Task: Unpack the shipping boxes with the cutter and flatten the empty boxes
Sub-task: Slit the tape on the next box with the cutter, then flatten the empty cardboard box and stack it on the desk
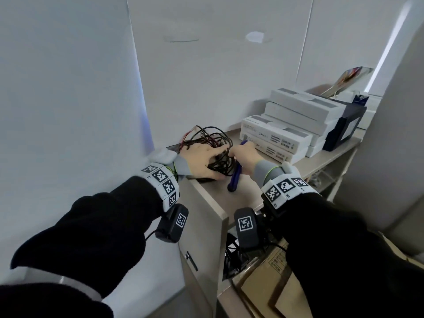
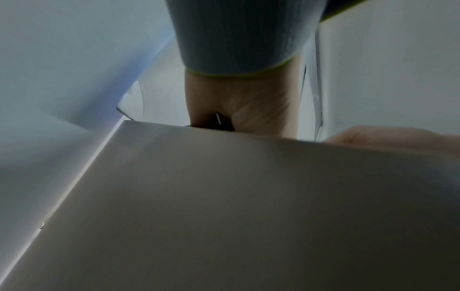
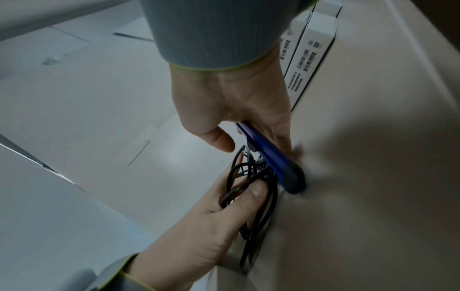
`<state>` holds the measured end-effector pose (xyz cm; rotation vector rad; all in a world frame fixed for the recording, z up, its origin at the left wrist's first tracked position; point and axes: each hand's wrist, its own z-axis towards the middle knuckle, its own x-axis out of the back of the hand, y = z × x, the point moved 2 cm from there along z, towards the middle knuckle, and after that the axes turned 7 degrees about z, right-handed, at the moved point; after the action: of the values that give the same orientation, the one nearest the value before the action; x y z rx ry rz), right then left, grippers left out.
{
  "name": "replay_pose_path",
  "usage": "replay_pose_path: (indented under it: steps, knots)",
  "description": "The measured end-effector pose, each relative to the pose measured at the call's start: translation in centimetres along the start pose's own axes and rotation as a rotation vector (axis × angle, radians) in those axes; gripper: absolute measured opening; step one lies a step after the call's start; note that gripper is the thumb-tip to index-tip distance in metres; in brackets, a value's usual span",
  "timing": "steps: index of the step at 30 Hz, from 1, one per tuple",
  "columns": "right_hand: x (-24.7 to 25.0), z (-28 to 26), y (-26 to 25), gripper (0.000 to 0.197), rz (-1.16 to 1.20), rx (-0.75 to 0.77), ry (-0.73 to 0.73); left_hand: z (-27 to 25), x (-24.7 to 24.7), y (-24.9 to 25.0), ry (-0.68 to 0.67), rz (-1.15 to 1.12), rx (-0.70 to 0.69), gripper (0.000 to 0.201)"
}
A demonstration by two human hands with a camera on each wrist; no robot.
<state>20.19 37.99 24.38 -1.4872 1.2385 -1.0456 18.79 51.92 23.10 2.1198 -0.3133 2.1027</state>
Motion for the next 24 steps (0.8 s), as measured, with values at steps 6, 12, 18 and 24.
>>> replay_pose_path:
  steps: [6, 12, 18, 24]
  knots:
    - [-0.2, -0.1, 0.4, 0.024, -0.101, 0.049, 0.042, 0.4, -0.1, -0.3, -0.065, 0.093, 0.001, 0.112]
    - [1.5, -0.5, 0.8, 0.028, -0.16, 0.083, 0.039, -0.2, 0.2, 0.0, -0.03, 0.057, 0.124, 0.133]
    - [4.8, -1.8, 1.0, 0.023, -0.003, 0.083, 0.044, -1.2, 3.5, 2.6, 0.128, -0.158, 0.21, 0.11]
    - [9.9, -4.7, 1.7, 0.022, 0.117, 0.135, 0.037, -1.1, 6.6, 10.2, 0.24, -0.123, 0.107, 0.079]
